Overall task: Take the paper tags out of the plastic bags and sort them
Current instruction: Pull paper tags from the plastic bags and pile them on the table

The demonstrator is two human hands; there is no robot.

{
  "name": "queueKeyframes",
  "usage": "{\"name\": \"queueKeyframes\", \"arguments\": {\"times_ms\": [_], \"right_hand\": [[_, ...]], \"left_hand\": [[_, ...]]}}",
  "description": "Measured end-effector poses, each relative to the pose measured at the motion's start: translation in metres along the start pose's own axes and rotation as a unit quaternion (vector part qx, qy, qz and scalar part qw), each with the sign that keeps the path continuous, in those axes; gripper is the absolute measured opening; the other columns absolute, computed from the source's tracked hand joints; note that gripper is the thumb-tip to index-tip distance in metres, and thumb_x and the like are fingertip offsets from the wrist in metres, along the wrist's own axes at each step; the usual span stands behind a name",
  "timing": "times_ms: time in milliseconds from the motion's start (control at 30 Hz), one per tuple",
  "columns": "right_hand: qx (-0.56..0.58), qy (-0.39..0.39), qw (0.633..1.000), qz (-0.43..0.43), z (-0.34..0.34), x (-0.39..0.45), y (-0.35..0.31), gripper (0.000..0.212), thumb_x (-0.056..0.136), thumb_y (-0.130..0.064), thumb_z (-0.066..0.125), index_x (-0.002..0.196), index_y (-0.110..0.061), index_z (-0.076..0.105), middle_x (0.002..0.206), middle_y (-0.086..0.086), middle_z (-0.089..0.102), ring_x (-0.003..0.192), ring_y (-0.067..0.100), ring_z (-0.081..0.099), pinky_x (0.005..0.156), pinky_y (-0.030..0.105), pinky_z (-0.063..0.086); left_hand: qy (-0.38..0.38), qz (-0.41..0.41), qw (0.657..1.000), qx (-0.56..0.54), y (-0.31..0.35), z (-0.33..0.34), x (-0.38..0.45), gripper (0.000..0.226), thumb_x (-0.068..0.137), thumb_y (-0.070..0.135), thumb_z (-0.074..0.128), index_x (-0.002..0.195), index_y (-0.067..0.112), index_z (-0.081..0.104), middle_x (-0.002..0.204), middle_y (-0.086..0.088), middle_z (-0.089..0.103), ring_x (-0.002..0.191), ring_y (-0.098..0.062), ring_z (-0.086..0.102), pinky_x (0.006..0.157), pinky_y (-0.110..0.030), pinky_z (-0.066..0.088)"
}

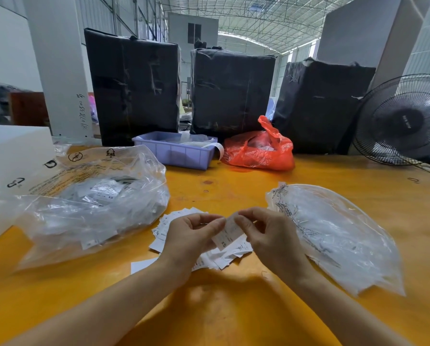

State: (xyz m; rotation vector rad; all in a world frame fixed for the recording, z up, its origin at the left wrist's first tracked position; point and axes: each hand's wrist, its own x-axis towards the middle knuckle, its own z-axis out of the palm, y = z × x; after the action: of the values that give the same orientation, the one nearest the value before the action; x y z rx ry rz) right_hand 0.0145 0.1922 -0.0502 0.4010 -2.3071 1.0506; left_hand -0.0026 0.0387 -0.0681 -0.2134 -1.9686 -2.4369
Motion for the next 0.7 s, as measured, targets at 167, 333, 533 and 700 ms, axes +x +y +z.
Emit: {"name": "queueKeyframes", "arguments": {"times_ms": [167, 333, 533, 700], "right_hand": [[-0.016, -0.154, 0.988, -0.020, 0.010, -0.004, -0.003, 0.044, 0.089, -0.042, 0.055, 0.131, -0.027, 0.054, 0.113, -0.008, 0.046, 0.100, 0.000, 0.046, 0.080, 0.010, 0.039], [0.056, -0.070, 0.996, 0.025, 0.008, -0.003, -0.008, 0.044, 0.084, -0.027, 0.068, 0.126, -0.026, 0.054, 0.107, -0.015, 0.053, 0.090, 0.002, 0.057, 0.077, 0.016, 0.050], [0.300, -0.035, 0.929, 0.214, -0.003, 0.005, -0.006, 0.006, 0.080, -0.004, 0.070, 0.084, -0.008, 0.070, 0.071, 0.008, 0.072, 0.060, 0.013, 0.063, 0.056, 0.019, 0.050], [0.314, -0.022, 0.923, 0.220, -0.015, 0.013, -0.001, 0.006, 0.083, -0.002, 0.065, 0.083, -0.006, 0.069, 0.069, 0.009, 0.071, 0.056, 0.014, 0.066, 0.052, 0.019, 0.052]], "left_hand": [[0.040, -0.058, 0.992, -0.104, 0.007, 0.003, -0.002, 0.017, 0.062, 0.018, 0.073, 0.077, 0.010, 0.070, 0.067, -0.005, 0.071, 0.058, -0.014, 0.067, 0.047, -0.024, 0.051], [0.045, -0.081, 0.978, -0.186, 0.016, 0.003, -0.001, 0.023, 0.060, 0.014, 0.073, 0.082, 0.009, 0.070, 0.078, -0.010, 0.071, 0.070, -0.018, 0.068, 0.054, -0.027, 0.053], [-0.023, -0.091, 0.993, -0.077, 0.021, -0.003, 0.004, 0.031, 0.074, 0.026, 0.069, 0.096, 0.004, 0.068, 0.079, -0.009, 0.070, 0.067, -0.015, 0.066, 0.054, -0.024, 0.053], [-0.041, -0.081, 0.992, 0.086, 0.029, -0.015, 0.010, 0.007, 0.078, 0.007, 0.070, 0.085, 0.003, 0.072, 0.068, -0.007, 0.070, 0.050, -0.007, 0.059, 0.048, -0.016, 0.049]]}}
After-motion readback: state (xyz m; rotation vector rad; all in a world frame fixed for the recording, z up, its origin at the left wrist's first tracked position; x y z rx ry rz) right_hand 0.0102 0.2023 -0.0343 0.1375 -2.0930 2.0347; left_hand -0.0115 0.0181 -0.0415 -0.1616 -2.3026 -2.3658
